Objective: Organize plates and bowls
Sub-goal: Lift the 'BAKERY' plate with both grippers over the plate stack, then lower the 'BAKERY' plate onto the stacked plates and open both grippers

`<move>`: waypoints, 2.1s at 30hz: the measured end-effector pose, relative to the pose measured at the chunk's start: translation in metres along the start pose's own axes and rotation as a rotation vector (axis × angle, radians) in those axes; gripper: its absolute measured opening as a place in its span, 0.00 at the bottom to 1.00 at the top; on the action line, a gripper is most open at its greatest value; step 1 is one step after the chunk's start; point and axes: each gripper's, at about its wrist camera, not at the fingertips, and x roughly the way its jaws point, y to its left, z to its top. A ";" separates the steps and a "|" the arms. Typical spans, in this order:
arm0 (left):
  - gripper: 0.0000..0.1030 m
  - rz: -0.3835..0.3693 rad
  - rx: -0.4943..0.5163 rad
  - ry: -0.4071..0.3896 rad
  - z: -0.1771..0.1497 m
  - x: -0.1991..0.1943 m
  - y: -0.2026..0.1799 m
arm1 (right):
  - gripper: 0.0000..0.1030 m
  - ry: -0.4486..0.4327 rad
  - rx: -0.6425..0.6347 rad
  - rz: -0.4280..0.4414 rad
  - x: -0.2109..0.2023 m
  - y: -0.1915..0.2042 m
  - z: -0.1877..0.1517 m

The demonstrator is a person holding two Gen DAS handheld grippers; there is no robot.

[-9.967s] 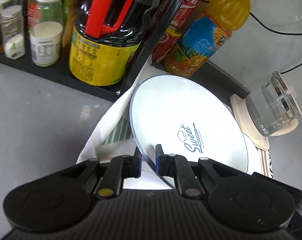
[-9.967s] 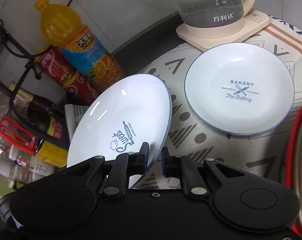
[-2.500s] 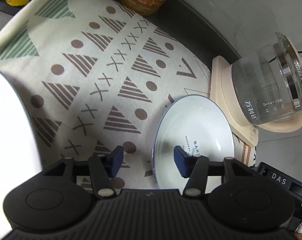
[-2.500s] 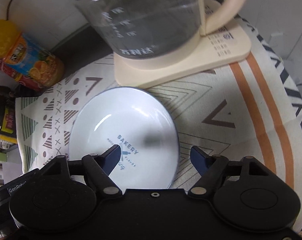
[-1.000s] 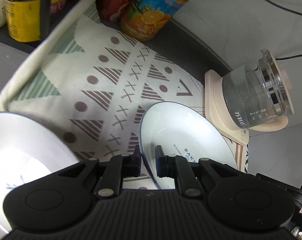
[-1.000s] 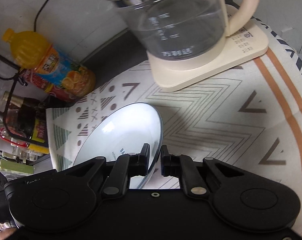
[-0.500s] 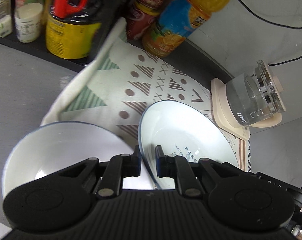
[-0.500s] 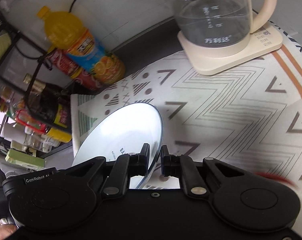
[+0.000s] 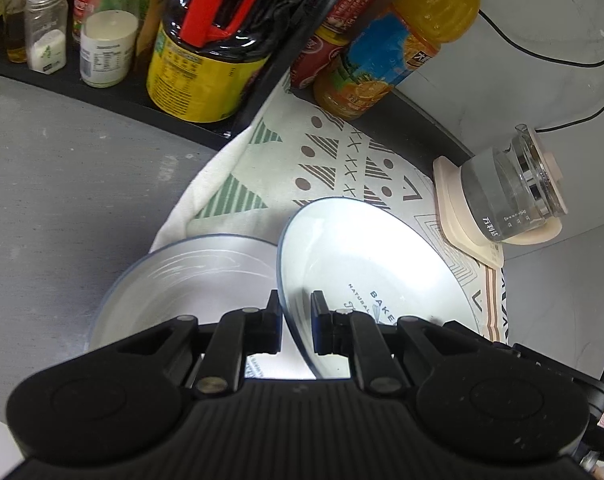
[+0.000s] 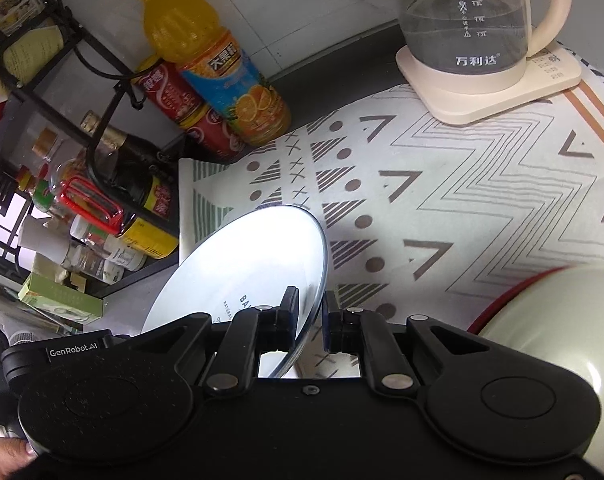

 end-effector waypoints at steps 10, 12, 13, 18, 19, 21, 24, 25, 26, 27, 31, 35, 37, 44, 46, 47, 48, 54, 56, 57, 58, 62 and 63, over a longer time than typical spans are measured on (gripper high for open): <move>0.11 -0.007 0.007 0.011 -0.005 -0.011 0.023 | 0.12 -0.009 -0.007 -0.005 0.001 0.017 -0.025; 0.11 -0.008 0.009 0.016 -0.007 -0.012 0.027 | 0.12 -0.008 -0.009 -0.006 0.001 0.019 -0.030; 0.11 -0.009 0.008 0.019 -0.008 -0.012 0.029 | 0.12 -0.008 -0.010 -0.006 0.002 0.020 -0.032; 0.11 -0.009 0.009 0.027 -0.013 -0.015 0.037 | 0.12 -0.003 -0.005 -0.015 0.003 0.024 -0.044; 0.11 -0.010 0.008 0.028 -0.014 -0.016 0.040 | 0.12 -0.002 -0.007 -0.018 0.003 0.026 -0.046; 0.11 -0.011 0.005 0.033 -0.016 -0.016 0.044 | 0.12 0.002 -0.012 -0.024 0.003 0.028 -0.051; 0.11 -0.016 -0.006 0.043 -0.018 -0.016 0.051 | 0.12 0.013 -0.016 -0.032 0.006 0.030 -0.058; 0.11 -0.017 -0.008 0.047 -0.019 -0.015 0.053 | 0.12 0.017 -0.018 -0.035 0.006 0.031 -0.060; 0.11 -0.018 -0.008 0.049 -0.020 -0.015 0.054 | 0.12 0.021 -0.019 -0.038 0.006 0.031 -0.063; 0.11 -0.017 -0.007 0.052 -0.021 -0.014 0.055 | 0.12 0.025 -0.021 -0.043 0.007 0.032 -0.065; 0.11 -0.014 -0.012 0.067 -0.026 -0.011 0.062 | 0.12 0.037 -0.032 -0.060 0.009 0.034 -0.072; 0.11 -0.013 -0.021 0.081 -0.030 -0.008 0.068 | 0.12 0.042 -0.045 -0.079 0.010 0.038 -0.077; 0.11 -0.008 -0.023 0.089 -0.032 -0.006 0.071 | 0.12 0.043 -0.061 -0.094 0.011 0.041 -0.079; 0.11 0.001 -0.043 0.127 -0.038 0.002 0.078 | 0.10 0.042 -0.070 -0.126 0.014 0.044 -0.085; 0.11 -0.004 -0.048 0.134 -0.039 0.004 0.080 | 0.09 0.038 -0.063 -0.131 0.014 0.043 -0.087; 0.12 -0.004 -0.048 0.137 -0.039 0.004 0.080 | 0.08 0.033 -0.060 -0.135 0.014 0.043 -0.088; 0.12 0.000 -0.046 0.139 -0.039 0.004 0.080 | 0.08 0.027 -0.058 -0.139 0.015 0.042 -0.089; 0.16 0.034 -0.035 0.115 -0.026 -0.003 0.080 | 0.06 -0.003 -0.065 -0.157 0.014 0.045 -0.089; 0.22 0.047 -0.036 0.102 -0.020 -0.008 0.081 | 0.06 -0.009 -0.072 -0.160 0.014 0.046 -0.088; 0.24 0.049 -0.036 0.091 -0.017 -0.011 0.081 | 0.06 -0.011 -0.077 -0.166 0.015 0.047 -0.087; 0.30 0.048 -0.037 0.077 -0.014 -0.015 0.081 | 0.06 -0.012 -0.079 -0.168 0.015 0.047 -0.087; 0.57 0.070 -0.001 0.016 -0.006 -0.029 0.077 | 0.08 -0.019 -0.112 -0.193 0.017 0.051 -0.088; 0.58 0.089 0.012 0.002 -0.005 -0.030 0.076 | 0.08 -0.016 -0.120 -0.204 0.018 0.052 -0.089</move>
